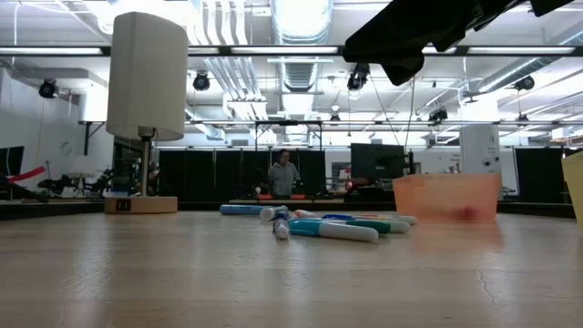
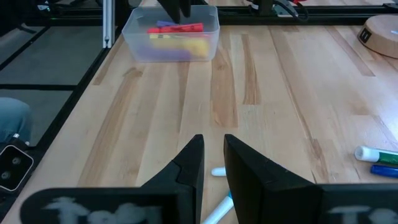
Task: Pick & Place Markers
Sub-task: Put the blue marker pen into the transparent bin
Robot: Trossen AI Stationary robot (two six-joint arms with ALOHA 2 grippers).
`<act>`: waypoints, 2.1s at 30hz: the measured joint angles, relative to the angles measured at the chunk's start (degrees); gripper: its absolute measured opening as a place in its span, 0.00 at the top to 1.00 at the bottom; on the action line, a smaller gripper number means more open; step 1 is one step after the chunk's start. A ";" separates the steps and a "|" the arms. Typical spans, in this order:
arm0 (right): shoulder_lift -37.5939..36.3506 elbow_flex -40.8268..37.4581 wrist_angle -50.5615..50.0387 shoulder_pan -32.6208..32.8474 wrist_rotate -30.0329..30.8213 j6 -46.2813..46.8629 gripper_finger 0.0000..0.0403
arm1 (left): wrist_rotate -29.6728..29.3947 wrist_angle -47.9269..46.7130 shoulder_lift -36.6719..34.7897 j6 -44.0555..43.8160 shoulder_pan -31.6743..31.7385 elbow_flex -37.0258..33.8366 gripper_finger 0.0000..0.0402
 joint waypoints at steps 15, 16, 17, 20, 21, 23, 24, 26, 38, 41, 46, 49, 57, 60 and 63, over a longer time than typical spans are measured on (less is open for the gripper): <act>0.00 0.00 0.09 -0.01 0.00 -0.13 0.86 | -20.38 2.69 -11.34 36.56 15.39 0.02 0.59; 0.00 0.00 0.07 -0.01 0.00 -0.13 0.86 | -20.25 3.82 -11.52 41.01 17.69 0.02 0.59; 0.00 0.00 0.08 -0.01 0.00 -0.13 0.86 | -19.74 5.35 -11.66 45.95 20.15 0.02 0.59; 0.00 0.00 0.09 -0.02 0.00 -0.09 0.86 | -16.57 11.18 -11.64 63.25 27.35 0.02 0.59; 0.00 0.00 0.07 0.00 -0.02 -0.07 0.86 | -15.54 13.07 -11.59 68.50 29.60 0.02 0.59; 0.00 0.00 0.01 -0.01 -0.02 0.04 0.86 | -13.17 16.06 -11.55 77.33 34.24 0.02 0.59; 0.00 0.00 -0.17 0.00 -0.03 0.04 0.86 | -12.07 16.92 -11.55 81.32 36.60 0.02 0.59; 0.00 -0.09 -0.39 0.11 -0.12 0.09 0.86 | -10.33 17.93 -11.53 88.90 41.07 0.01 0.59; 0.00 -3.22 -0.48 4.12 -0.55 7.58 0.86 | -2.80 24.48 -7.68 118.96 63.10 -0.02 0.59; 0.00 -3.87 -0.46 5.20 -0.55 9.31 0.86 | -1.57 27.23 -4.89 126.44 66.75 0.01 0.59; 0.00 -3.79 -0.31 5.68 -0.55 9.35 0.86 | -0.69 28.75 0.96 133.89 71.75 1.74 0.59; 0.00 -3.50 0.00 5.62 -0.41 9.51 0.86 | -0.14 28.96 4.64 138.07 74.27 3.47 0.59; 0.00 -3.45 -0.04 5.64 -0.37 13.73 0.86 | 3.55 29.99 15.14 146.01 78.49 10.14 0.59; 0.00 -3.45 -0.02 5.64 -0.37 14.32 0.86 | 3.71 28.69 18.98 147.46 79.36 13.29 0.59; 0.00 -3.45 -0.02 5.64 -0.37 14.45 0.86 | 3.69 24.52 22.10 148.28 79.93 16.84 0.59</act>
